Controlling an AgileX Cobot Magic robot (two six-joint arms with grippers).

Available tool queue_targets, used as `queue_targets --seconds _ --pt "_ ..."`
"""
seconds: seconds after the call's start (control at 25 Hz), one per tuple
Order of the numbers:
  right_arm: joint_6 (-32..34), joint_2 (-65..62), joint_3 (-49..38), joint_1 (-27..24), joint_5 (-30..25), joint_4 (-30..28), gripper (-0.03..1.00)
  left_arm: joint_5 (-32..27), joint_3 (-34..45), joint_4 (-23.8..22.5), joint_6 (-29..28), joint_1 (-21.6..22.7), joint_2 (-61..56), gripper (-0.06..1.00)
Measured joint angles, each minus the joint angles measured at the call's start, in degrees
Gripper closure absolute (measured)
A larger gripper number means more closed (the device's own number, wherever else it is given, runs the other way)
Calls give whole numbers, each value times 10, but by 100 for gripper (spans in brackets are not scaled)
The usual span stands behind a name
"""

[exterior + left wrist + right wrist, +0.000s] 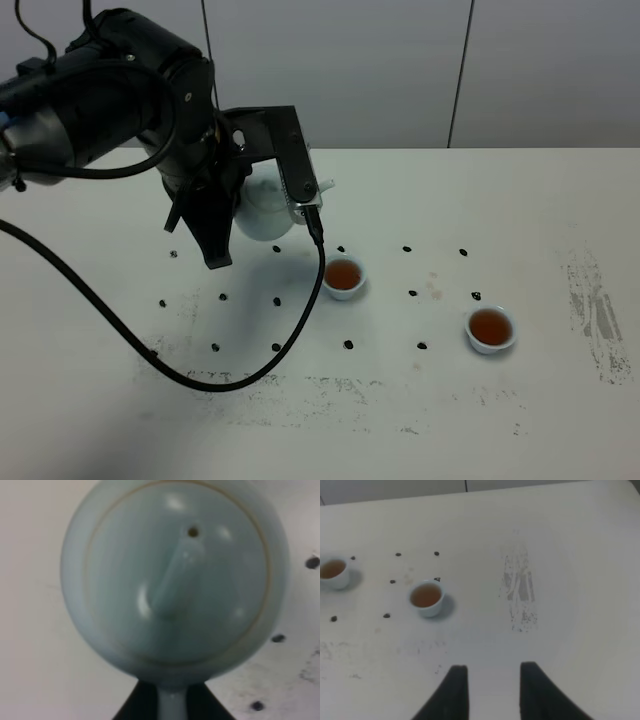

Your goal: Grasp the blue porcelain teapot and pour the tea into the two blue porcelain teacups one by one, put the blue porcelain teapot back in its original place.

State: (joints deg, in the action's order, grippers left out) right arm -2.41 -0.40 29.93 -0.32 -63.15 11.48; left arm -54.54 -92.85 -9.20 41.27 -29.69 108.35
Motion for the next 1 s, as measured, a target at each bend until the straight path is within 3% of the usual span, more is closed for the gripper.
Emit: queue_targets --seconds 0.36,0.56,0.76,1.0 --pt "-1 0 0 0 0 0 73 109 157 108 -78 34 -42 87" --pt "-1 0 0 0 0 0 73 192 220 161 -90 44 -42 87" --pt "-1 0 0 0 0 0 73 232 249 219 -94 46 -31 87" --pt "0 0 0 0 0 0 73 276 267 230 -107 46 -8 87"
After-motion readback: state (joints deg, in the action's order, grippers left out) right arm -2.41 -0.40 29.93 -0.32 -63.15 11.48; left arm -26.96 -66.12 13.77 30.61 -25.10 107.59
